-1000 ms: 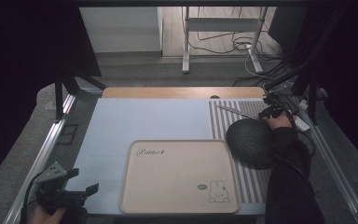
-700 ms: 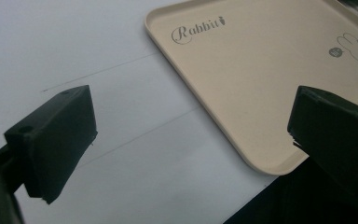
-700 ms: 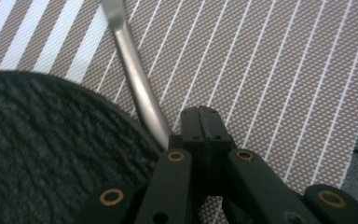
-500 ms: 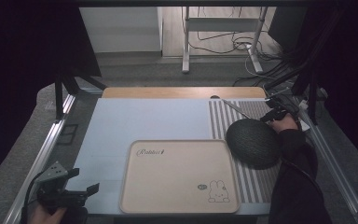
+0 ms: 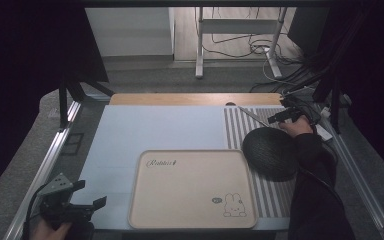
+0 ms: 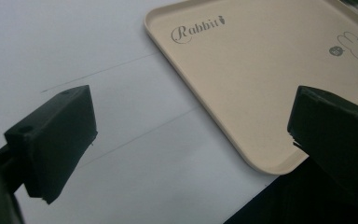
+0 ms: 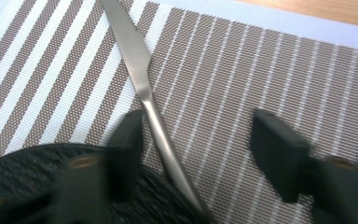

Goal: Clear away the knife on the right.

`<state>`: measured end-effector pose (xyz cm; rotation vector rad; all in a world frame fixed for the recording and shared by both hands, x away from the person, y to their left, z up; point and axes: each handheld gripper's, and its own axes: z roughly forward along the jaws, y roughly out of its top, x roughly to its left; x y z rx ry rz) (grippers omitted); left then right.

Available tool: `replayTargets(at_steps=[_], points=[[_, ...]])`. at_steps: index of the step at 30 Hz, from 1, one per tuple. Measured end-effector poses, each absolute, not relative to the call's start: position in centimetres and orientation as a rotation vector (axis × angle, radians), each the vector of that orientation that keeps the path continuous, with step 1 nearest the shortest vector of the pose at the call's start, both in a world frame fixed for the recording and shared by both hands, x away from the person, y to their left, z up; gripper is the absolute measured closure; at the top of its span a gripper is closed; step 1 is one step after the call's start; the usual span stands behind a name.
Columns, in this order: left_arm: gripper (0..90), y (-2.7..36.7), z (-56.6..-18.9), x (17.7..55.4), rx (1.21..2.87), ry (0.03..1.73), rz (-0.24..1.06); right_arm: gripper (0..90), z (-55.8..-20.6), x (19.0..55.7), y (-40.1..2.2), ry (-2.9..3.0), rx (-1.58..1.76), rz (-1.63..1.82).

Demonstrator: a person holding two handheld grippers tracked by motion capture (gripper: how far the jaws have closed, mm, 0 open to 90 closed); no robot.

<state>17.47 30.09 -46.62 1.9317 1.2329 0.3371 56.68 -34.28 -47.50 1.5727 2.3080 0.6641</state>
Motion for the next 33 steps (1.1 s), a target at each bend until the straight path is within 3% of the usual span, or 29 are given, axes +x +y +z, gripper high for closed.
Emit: replayTargets(at_steps=[2,4,14,21,26,30,33], points=[[2.1,30.1,-46.6,17.5,1.931,1.233,0.337,6.0,-47.8,57.0,-33.6,2.302,1.584,0.617],[2.1,30.1,-46.6,17.5,1.931,1.233,0.337,0.0,-48.2,57.3,-33.1,2.289,1.593,0.564],[2.1,30.1,-46.6,17.5,1.935,1.232,0.338,0.0,-49.9,58.0,-32.1,2.295,1.576,0.465],[2.1,30.1,-46.6,17.4,1.931,1.233,0.337,8.7,-50.6,58.3,-33.0,2.281,1.631,0.468],[2.1,30.2,-46.6,17.4,1.932,1.231,0.338,41.4,-49.8,57.7,-33.4,2.346,1.547,0.484],[2.1,30.2,-46.6,17.4,1.933,1.232,0.338,75.3,-49.5,57.4,-33.4,2.421,1.467,0.485],[2.1,30.2,-46.6,17.4,1.932,1.232,0.339,79.6,-49.5,57.3,-33.5,2.434,1.44,0.492]])
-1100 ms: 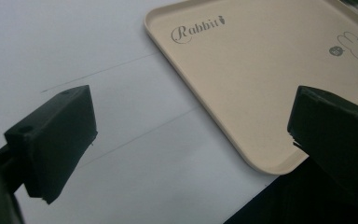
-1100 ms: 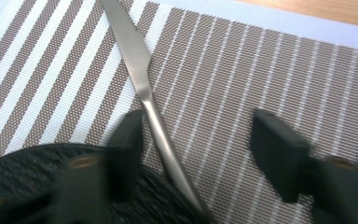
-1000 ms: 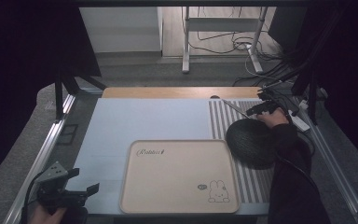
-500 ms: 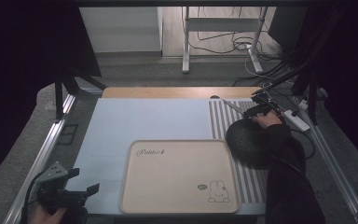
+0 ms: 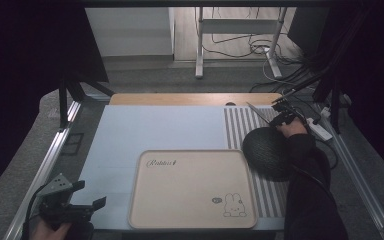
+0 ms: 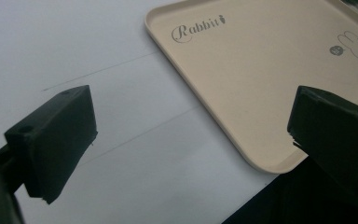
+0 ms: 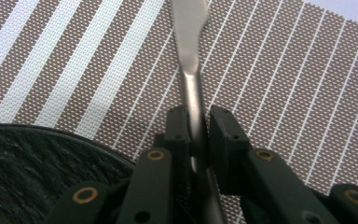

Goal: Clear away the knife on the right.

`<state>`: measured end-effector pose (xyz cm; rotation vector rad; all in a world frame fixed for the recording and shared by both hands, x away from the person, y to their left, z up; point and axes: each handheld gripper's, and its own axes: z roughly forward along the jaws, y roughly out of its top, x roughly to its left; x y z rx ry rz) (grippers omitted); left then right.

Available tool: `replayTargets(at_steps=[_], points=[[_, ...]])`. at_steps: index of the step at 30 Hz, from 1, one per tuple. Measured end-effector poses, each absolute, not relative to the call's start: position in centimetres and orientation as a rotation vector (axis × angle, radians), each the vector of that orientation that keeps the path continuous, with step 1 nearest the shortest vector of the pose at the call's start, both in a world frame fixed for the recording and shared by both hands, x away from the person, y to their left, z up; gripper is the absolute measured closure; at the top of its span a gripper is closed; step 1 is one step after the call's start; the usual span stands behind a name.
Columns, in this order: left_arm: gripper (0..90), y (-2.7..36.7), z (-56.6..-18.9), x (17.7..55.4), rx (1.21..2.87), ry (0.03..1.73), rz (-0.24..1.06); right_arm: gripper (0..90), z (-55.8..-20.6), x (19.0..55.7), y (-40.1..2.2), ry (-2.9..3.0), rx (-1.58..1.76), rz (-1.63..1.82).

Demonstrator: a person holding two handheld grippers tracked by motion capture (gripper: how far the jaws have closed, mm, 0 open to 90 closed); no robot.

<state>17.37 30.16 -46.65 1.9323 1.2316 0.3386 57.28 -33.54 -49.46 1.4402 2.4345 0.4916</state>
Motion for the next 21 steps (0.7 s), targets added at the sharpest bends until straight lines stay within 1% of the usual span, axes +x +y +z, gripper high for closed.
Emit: replayTargets(at_steps=[9,21], points=[[2.1,30.1,-46.6,17.4,1.932,1.234,0.337,80.3,-49.3,57.2,-33.9,2.421,1.426,0.488],[2.1,30.1,-46.6,17.5,1.93,1.232,0.336,80.3,-48.0,56.5,-36.2,2.347,1.472,0.547]])
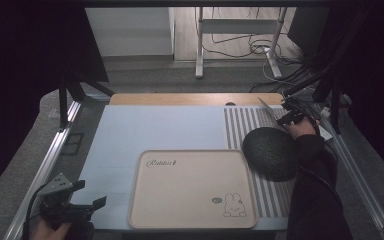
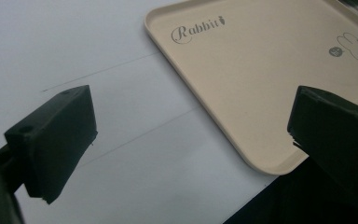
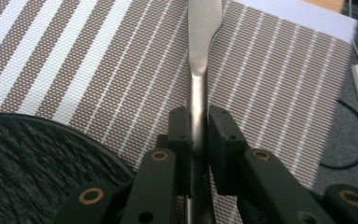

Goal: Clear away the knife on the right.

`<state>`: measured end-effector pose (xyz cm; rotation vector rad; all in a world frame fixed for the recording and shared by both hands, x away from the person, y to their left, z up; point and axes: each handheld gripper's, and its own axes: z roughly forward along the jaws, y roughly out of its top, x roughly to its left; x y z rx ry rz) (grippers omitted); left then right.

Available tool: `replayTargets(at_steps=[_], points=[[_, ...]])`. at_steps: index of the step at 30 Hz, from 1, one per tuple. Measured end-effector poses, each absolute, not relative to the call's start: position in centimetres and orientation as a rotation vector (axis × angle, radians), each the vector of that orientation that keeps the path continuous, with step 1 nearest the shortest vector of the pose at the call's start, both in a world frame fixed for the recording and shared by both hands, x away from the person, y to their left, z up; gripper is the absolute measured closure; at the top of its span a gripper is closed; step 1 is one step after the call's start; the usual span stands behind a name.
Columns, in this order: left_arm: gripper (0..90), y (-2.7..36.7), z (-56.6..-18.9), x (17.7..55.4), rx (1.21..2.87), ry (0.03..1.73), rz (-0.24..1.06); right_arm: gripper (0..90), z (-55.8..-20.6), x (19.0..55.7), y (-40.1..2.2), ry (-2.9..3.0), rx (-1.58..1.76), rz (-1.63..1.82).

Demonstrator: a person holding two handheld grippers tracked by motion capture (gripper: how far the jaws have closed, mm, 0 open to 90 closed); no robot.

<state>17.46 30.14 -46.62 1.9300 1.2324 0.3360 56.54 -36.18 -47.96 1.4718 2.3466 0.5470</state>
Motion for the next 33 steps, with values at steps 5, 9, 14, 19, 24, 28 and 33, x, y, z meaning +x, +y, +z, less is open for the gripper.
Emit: replayTargets(at_steps=[5,9,14,19,24,28,33], points=[[2.1,30.1,-46.6,17.5,1.93,1.232,0.337,80.3,-47.1,56.0,-37.2,2.299,1.475,0.533],[2.1,30.1,-46.6,17.5,1.929,1.235,0.336,80.2,-46.5,55.6,-37.7,2.28,1.492,0.57],[2.1,30.1,-46.6,17.5,1.932,1.231,0.338,80.2,-45.5,54.2,-36.6,2.301,1.477,0.652],[2.1,30.1,-46.6,17.5,1.929,1.232,0.337,80.2,-45.4,52.9,-34.7,2.345,1.439,0.678],[2.1,30.1,-46.6,17.5,1.93,1.23,0.339,80.1,-45.6,51.3,-32.7,2.396,1.39,0.686],[2.1,30.1,-46.6,17.5,1.931,1.228,0.342,80.1,-45.7,49.7,-31.4,2.424,1.354,0.71],[2.1,30.0,-46.6,17.5,1.933,1.225,0.343,80.1,-45.9,47.9,-30.2,2.467,1.305,0.723]])
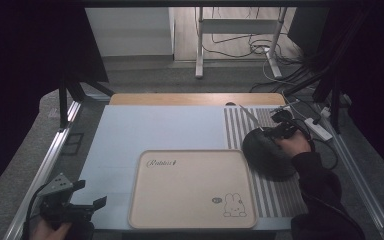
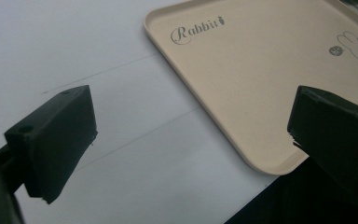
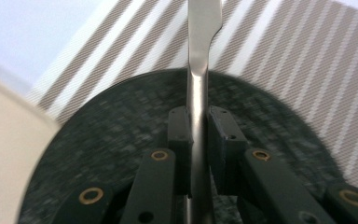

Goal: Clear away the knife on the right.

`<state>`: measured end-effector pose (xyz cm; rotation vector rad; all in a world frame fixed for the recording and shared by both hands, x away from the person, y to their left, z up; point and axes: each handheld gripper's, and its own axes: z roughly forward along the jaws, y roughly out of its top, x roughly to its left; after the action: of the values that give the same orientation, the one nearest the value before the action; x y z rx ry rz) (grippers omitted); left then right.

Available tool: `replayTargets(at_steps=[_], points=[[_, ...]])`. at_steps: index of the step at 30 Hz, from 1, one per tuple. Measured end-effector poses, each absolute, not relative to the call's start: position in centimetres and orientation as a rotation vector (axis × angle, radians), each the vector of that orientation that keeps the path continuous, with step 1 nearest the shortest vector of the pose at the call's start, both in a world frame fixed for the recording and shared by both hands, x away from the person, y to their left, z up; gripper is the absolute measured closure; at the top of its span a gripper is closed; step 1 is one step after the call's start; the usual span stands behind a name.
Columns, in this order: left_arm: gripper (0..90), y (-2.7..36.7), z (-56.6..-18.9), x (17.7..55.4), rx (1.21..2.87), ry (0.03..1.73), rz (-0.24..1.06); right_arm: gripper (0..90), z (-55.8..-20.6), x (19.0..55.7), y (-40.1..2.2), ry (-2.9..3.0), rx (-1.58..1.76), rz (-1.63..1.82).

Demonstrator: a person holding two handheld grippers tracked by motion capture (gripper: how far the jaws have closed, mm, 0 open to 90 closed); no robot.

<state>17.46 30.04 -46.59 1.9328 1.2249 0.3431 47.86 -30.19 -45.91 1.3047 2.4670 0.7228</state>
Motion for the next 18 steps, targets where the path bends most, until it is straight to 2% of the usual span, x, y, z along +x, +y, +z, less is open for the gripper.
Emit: replayTargets(at_steps=[9,18], points=[[2.1,30.0,-46.6,17.5,1.941,1.22,0.349,80.1,-46.4,44.7,-27.7,2.541,1.218,0.745],[2.1,29.9,-46.6,17.4,1.943,1.223,0.351,80.1,-46.6,39.9,-24.4,2.642,1.052,0.76]])
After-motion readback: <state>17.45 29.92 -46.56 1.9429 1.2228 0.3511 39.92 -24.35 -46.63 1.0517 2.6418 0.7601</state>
